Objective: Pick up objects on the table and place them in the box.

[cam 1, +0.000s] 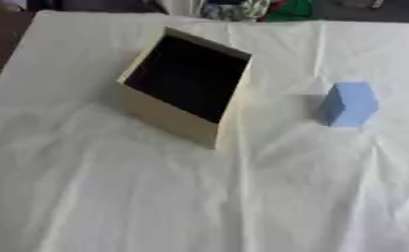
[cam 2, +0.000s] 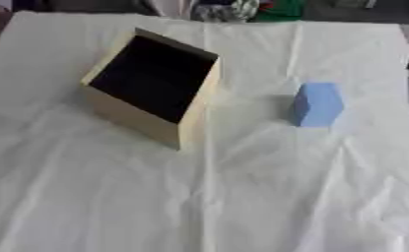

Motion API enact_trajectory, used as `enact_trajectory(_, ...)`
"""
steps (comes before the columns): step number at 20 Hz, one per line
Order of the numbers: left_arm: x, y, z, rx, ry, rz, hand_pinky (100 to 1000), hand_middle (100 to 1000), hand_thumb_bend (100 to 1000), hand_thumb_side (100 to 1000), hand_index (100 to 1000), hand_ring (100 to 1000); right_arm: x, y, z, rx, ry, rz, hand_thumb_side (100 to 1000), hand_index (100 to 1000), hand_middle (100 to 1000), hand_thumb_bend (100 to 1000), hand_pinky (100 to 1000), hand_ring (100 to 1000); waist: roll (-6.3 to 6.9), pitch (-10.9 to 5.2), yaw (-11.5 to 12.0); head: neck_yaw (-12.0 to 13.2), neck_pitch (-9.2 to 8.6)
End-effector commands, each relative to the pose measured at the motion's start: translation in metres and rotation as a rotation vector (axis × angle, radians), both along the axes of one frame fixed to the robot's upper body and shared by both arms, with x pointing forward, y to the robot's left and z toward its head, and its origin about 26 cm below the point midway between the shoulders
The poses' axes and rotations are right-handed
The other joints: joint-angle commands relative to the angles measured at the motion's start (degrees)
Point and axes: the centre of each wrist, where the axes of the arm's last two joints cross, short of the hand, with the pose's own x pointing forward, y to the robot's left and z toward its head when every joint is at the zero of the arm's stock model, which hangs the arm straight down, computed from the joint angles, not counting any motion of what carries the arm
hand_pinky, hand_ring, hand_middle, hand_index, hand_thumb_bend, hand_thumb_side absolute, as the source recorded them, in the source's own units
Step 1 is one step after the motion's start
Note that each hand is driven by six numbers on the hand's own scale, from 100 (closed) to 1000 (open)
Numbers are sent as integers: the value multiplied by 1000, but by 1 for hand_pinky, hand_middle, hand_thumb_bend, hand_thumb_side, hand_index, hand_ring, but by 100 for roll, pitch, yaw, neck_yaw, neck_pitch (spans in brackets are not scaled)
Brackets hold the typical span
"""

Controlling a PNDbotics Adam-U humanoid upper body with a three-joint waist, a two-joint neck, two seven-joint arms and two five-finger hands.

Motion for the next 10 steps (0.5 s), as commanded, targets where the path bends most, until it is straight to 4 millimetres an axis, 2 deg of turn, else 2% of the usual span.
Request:
enact_trajectory(1, -3, 1, 6, 15, -17, 0, 691, 448, 358, 121, 731, 520, -7, -2, 29, -195, -2, -103, 454, 879, 823, 155, 811, 803, -49, -198, 12, -4, -16)
enact_trajectory(3, -3, 1, 6, 17, -14, -2, 691, 448, 357, 121, 731, 520, -9, -1, 39, -315, 33, -145, 606, 884, 835, 225, 815, 819, -49, -206, 22, -19, -1)
enact_trajectory(4, -3, 1, 6, 18, -13, -3, 691, 448, 357, 121, 731, 520, -10, -1, 44, -374, 51, -159, 622, 885, 837, 232, 815, 821, -48, -209, 28, -25, 6)
enact_trajectory(5, -3, 1, 5, 18, -11, -4, 691, 447, 357, 121, 731, 520, -10, 0, 48, -438, 69, -170, 699, 887, 848, 265, 817, 834, -49, -213, 37, -33, 15)
enact_trajectory(10, -3, 0, 5, 22, -7, -10, 691, 447, 357, 121, 731, 520, -13, 3, 61, -697, 143, -191, 731, 887, 861, 308, 820, 856, -44, -228, 64, -60, 39)
